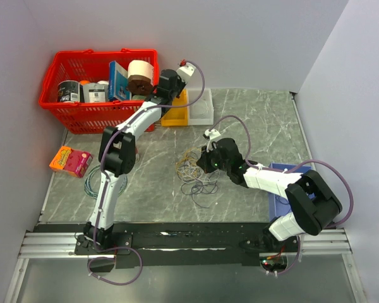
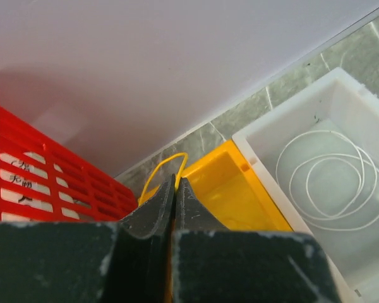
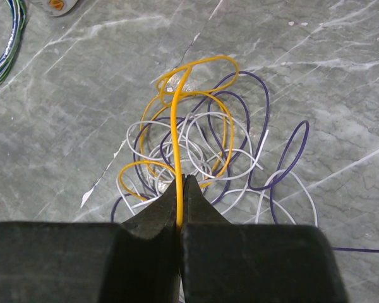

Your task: Untangle the cables

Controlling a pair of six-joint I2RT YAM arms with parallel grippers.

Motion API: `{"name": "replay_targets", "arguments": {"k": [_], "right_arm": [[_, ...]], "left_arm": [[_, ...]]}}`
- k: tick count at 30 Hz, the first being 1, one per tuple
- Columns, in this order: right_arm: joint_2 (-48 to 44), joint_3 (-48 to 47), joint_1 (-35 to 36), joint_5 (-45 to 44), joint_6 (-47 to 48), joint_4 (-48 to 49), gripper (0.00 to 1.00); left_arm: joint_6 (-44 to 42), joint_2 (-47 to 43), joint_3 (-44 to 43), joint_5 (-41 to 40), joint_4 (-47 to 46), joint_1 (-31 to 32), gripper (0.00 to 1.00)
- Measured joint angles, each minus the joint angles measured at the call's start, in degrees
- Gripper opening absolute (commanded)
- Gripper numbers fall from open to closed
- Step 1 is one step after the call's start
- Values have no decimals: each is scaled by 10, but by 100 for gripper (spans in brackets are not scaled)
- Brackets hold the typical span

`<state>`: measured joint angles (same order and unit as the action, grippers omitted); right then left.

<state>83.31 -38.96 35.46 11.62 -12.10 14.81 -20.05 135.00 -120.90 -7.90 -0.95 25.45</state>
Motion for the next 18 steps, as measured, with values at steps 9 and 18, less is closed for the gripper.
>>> {"name": "replay_targets", "arguments": {"k": [9,18], "right_arm": [[1,0,0,2,0,0,0],[1,0,0,1,8,0,0]], "left_arm": [[3,-3,-99,13,11,6,1],[13,-25,-113,27,0,13,1]]}}
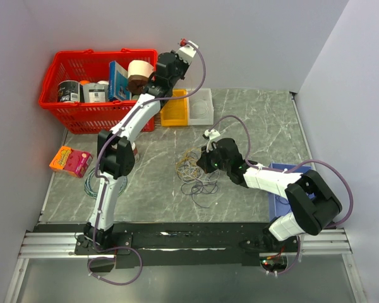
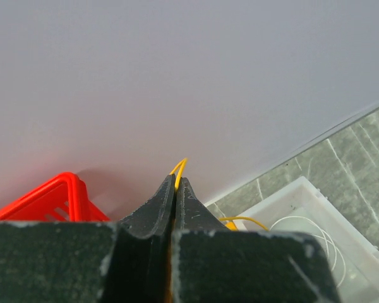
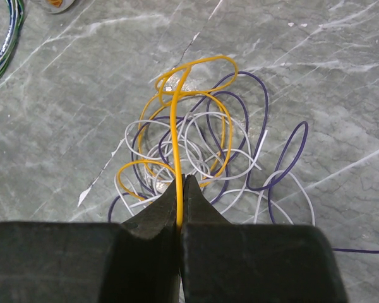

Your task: Untangle the cables

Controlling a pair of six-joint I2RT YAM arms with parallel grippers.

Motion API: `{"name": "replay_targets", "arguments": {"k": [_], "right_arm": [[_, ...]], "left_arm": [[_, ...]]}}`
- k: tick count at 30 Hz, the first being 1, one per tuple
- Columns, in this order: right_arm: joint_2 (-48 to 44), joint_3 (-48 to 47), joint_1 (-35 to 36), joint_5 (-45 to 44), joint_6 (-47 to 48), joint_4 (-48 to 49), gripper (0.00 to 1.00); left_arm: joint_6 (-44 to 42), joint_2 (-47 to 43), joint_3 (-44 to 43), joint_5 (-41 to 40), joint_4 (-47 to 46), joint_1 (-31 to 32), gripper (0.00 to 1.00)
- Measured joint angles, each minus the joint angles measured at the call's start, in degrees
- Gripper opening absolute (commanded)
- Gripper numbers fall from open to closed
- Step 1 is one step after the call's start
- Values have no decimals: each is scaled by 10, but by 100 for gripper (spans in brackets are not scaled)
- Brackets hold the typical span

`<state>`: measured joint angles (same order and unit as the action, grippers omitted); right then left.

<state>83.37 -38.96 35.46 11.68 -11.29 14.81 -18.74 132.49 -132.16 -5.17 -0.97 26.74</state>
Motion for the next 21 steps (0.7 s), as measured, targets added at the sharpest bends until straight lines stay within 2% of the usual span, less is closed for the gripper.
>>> {"name": "replay_targets", "arguments": {"k": [11,21], "right_arm": [[0,0,-1,-1,4,0,0],[-1,9,-1,-3,5,1,0]], "left_arm": [[19,1,-47,23,7,8,1],[17,31,2,23,-5,-18,1]]}}
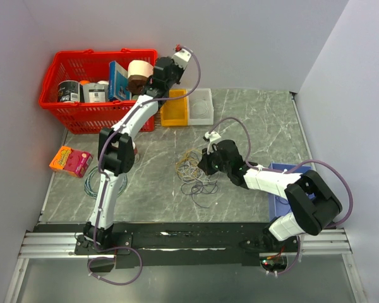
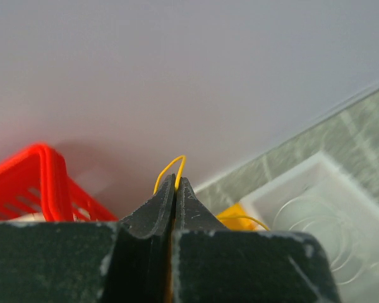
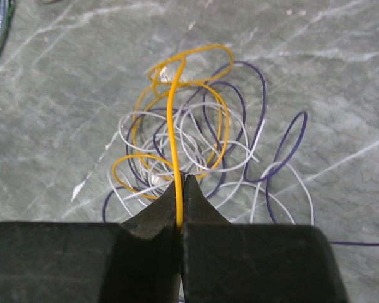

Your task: Untangle the cables

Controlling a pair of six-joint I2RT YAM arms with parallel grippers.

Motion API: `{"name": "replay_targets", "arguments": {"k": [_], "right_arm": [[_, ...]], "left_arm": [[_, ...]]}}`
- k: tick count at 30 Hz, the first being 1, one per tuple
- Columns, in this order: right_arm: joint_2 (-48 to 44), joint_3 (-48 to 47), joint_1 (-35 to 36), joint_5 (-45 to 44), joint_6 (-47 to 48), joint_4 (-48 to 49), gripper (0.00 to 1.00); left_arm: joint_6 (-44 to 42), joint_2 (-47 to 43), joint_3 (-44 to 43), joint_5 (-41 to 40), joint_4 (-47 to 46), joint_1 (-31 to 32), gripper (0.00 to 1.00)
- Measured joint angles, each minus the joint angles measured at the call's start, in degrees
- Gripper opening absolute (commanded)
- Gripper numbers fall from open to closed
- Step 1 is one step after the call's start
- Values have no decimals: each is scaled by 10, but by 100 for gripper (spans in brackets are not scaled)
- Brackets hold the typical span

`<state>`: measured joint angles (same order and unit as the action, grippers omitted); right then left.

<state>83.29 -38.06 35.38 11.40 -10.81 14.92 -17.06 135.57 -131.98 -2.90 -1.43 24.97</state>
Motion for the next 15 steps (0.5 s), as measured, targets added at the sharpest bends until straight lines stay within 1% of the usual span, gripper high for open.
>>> {"name": "replay_targets", "arguments": {"k": [5,10,11,12,13,15], "right_arm": [[0,9,0,0,0,-4,0],[0,9,0,-1,0,-3,0],[0,9,0,-1,0,-3,0],[0,9,0,-1,0,-4,0],[0,9,0,-2,0,-4,0],[0,9,0,-3,0,-4,0]], "left_arm": [[-9,21,37,-9,4,-19,1],[-18,33,53,-14,21,-20,1],[-19,33,54,-14,20,-19,4],[-19,33,56,-14,20,-19,9],[-19,32,56,-13,21,-18,24],[-19,31,57,-10,23,-16,39]]}}
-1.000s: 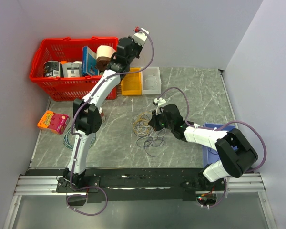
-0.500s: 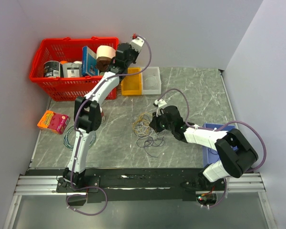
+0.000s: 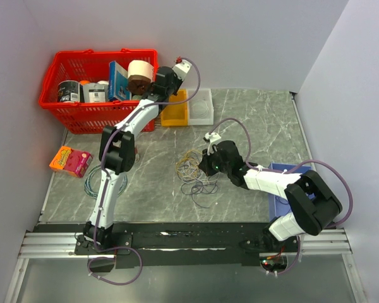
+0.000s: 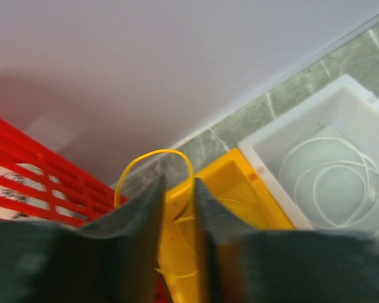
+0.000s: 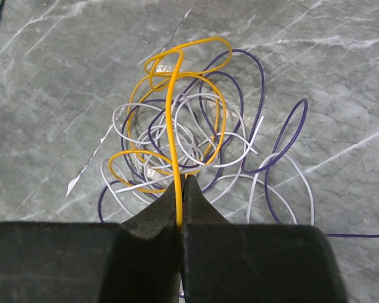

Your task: Untangle the cables

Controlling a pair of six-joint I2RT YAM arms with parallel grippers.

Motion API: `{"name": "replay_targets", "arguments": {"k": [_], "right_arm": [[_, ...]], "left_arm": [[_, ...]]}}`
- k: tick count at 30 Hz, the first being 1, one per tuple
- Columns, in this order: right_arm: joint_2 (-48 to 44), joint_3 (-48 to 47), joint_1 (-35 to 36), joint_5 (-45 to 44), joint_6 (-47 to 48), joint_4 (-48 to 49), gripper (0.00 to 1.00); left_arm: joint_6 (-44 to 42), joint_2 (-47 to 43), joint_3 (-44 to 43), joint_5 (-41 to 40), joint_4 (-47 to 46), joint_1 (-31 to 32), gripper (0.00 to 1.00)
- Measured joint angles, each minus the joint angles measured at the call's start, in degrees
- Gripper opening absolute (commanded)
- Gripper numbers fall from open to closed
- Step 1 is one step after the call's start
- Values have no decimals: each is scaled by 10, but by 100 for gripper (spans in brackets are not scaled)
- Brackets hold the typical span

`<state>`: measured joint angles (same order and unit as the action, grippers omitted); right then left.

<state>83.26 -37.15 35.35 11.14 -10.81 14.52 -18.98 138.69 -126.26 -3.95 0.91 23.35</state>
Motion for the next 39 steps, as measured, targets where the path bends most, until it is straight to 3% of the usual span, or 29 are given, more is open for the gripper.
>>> {"name": "replay_targets", "arguments": {"k": [1,4,7,17,23,28,32,35,39], "right_arm": [[0,0,0,0,0,0,0],[-1,0,0,-2,0,0,0],[-4,0,0,-2,0,0,0],[-8,0,0,-2,1,0,0],[-31,0,0,3,10,-9,0],[-47,0,-3,32,24,-5,0],[-49,10,-7,55,32,5,0],[-52,19,-11,69,36,6,0],[-62,31,-12,85,41,19,0]], "left_arm": [[-1,0,1,2,2,1,52],[1,0,14,11,7,3,69],[2,-3,21,23,19,4,75],[24,-27,21,59,56,3,79],[31,-105,25,200,162,2,81],[-70,-255,131,399,306,3,85],[-146,-337,243,442,356,25,90],[-193,-336,295,459,388,49,99],[-260,-281,318,502,446,67,97]]}}
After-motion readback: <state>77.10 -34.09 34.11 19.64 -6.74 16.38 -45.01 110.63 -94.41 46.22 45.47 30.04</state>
